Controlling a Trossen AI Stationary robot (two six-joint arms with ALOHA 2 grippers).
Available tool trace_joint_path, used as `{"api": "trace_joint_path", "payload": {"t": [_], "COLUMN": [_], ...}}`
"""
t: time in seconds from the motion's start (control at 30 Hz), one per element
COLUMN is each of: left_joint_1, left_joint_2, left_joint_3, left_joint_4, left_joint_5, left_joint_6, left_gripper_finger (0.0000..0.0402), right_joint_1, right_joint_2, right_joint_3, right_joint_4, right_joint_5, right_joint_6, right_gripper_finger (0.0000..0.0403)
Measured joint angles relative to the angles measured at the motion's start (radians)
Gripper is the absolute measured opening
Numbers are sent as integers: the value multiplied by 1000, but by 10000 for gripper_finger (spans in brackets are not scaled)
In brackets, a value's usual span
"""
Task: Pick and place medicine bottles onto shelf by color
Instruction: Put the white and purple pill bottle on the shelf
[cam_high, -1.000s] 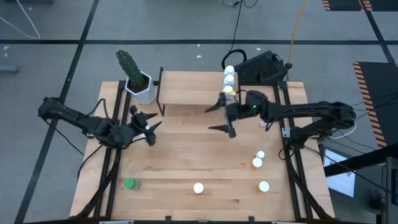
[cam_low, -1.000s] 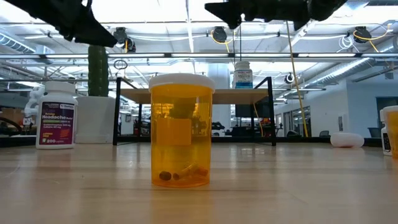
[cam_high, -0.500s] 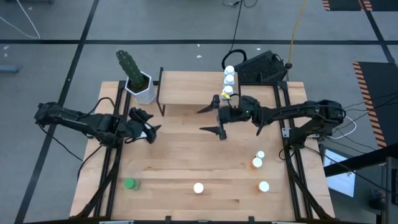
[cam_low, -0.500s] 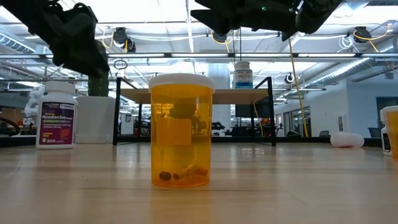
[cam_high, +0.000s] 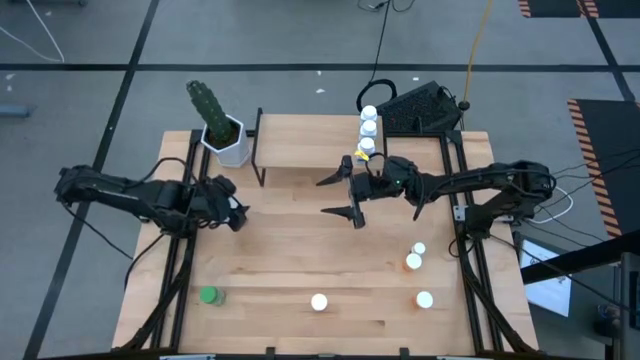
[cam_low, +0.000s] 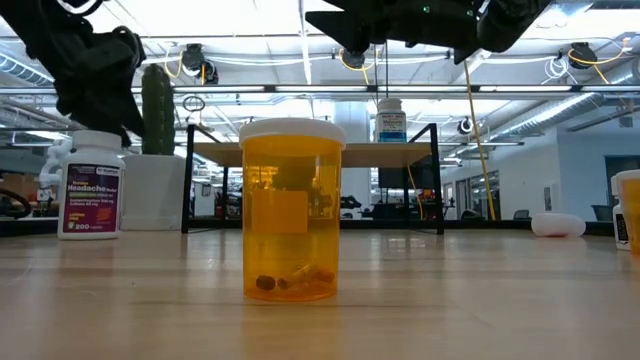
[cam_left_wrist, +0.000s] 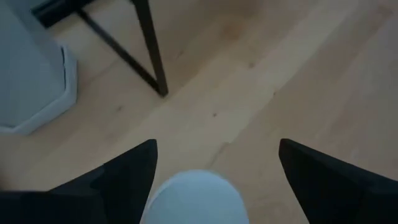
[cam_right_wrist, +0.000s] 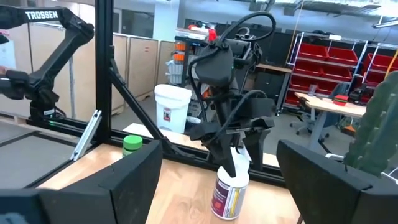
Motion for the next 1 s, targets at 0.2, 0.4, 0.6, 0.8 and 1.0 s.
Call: {"api": "trace_joint_path", "payload": {"t": [0.2, 0.4, 0.6, 0.8, 1.0], "left_joint_1": [6, 6, 6, 6, 6], "left_joint_2": [0, 4, 20, 26, 43], "left_joint_3": [33, 33, 33, 34, 34], "left_joint_4": [-143, -259, -258, -244, -66], "left_joint_5": [107, 134, 134, 130, 103], "left_joint_6": [-71, -175, -197, -187, -91], "left_gripper_finger": [340, 332, 264, 236, 257], "right_joint_1": [0, 0, 0, 0, 2], "right_joint_2": [0, -1, -1, -1, -2], "right_joint_3": [0, 0, 0, 0, 0], "right_joint_4": [0, -15, -34, -34, -76], "right_joint_5": [0, 0, 1, 1, 1], "right_joint_6": [0, 0, -1, 0, 29], "right_gripper_finger": [313, 313, 313, 313, 313]}}
